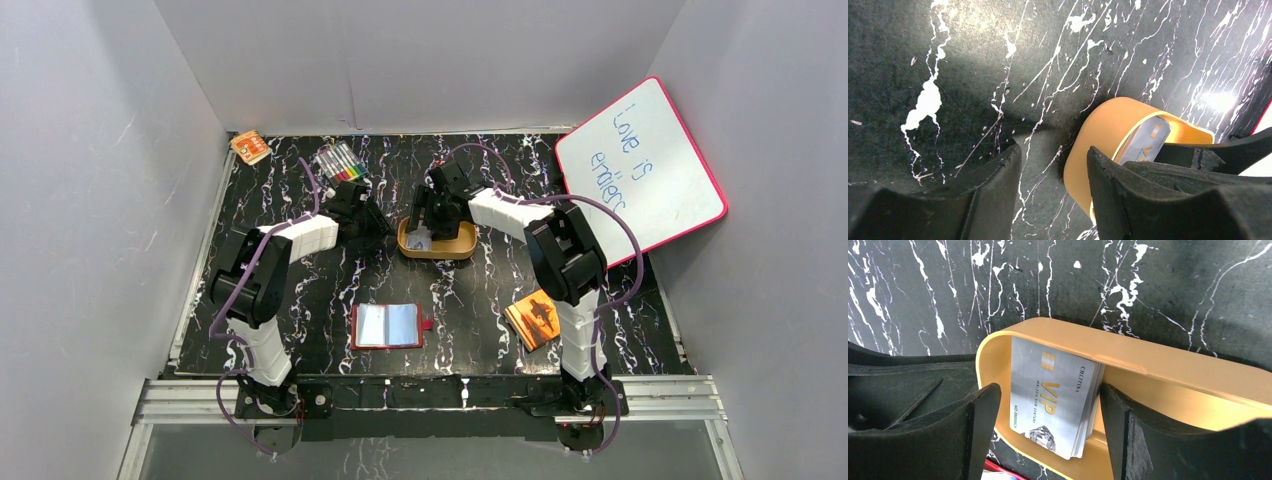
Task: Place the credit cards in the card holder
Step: Adjust the credit card in the storage box, then pick up the credit card from the storage box.
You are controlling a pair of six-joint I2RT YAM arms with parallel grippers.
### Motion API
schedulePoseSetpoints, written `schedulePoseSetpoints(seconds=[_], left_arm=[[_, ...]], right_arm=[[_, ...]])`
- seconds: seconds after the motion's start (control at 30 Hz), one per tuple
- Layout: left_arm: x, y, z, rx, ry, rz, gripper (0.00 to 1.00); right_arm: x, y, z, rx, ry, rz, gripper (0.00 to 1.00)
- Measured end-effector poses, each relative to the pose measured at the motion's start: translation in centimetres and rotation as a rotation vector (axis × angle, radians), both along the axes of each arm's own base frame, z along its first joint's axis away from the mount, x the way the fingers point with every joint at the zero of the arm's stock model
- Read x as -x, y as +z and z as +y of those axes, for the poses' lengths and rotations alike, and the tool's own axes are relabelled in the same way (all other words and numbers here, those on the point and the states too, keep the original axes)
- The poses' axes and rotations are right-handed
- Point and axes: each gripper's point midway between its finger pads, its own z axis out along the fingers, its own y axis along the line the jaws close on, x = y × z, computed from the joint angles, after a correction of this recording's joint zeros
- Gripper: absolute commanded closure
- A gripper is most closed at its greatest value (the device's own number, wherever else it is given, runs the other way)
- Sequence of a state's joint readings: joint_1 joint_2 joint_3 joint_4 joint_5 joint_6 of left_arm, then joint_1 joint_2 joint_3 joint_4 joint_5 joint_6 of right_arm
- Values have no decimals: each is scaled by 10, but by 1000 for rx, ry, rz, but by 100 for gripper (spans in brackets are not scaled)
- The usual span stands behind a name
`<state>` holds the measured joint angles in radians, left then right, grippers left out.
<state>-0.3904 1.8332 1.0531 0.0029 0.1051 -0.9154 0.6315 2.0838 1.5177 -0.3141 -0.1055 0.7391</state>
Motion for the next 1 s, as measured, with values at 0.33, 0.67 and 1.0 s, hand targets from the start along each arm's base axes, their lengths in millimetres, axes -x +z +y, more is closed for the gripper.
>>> schedulePoseSetpoints(seconds=[0.33,0.67,1.0], left_arm=[[13,4,2,-32,-40,51,40],[27,46,8,-33,-55,20,38],[95,112,36,30,-35,-121,37]], right_arm=[[4,4,-30,62,-11,-2,17],[7,10,-36,35,15,-5,23],[20,-4,-35,-19,36,31,39]])
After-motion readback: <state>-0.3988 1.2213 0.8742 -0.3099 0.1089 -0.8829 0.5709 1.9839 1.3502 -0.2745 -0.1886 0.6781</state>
